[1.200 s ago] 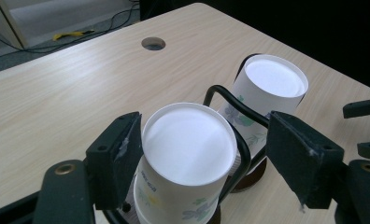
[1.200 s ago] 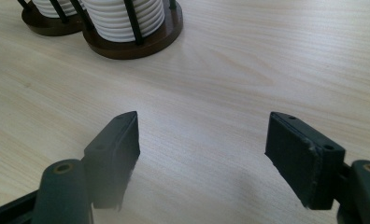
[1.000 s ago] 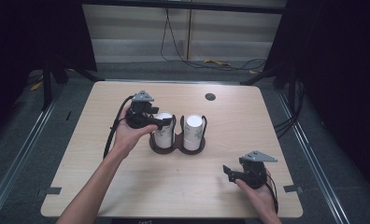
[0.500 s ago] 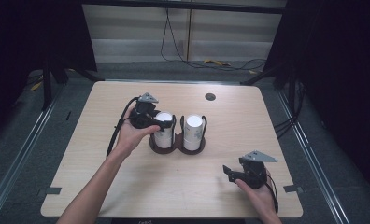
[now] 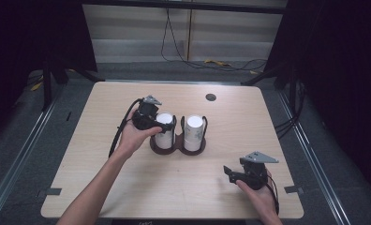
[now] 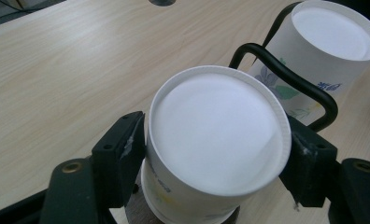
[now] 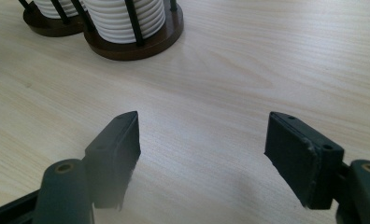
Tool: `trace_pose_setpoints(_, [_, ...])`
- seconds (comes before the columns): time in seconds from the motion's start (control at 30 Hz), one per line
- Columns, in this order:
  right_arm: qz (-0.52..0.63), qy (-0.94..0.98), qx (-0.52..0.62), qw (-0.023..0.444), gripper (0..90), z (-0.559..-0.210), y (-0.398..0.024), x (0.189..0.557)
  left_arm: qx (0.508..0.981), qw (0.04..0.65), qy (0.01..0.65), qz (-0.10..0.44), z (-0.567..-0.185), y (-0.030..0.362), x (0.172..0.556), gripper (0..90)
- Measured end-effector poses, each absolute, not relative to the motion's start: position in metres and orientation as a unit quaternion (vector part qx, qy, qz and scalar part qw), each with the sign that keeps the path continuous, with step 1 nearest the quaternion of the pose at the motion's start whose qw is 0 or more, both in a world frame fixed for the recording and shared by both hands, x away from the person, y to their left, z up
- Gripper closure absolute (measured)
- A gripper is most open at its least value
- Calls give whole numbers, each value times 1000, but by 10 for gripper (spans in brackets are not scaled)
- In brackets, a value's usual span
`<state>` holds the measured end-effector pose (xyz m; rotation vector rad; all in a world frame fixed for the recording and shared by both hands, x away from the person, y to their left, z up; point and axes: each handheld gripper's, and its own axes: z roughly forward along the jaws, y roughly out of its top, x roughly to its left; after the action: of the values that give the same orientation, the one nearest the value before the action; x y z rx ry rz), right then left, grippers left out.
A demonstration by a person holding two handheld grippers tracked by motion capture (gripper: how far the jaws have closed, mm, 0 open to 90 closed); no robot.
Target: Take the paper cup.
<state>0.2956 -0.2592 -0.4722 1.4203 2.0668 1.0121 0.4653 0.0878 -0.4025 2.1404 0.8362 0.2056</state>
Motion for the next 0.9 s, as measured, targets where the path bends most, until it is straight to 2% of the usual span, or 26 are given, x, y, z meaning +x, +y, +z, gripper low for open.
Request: trace_pose_setpoints(0.9, [364,748,512,215,265,-473,-259,296,856,405,309,92,-383,87,464,335])
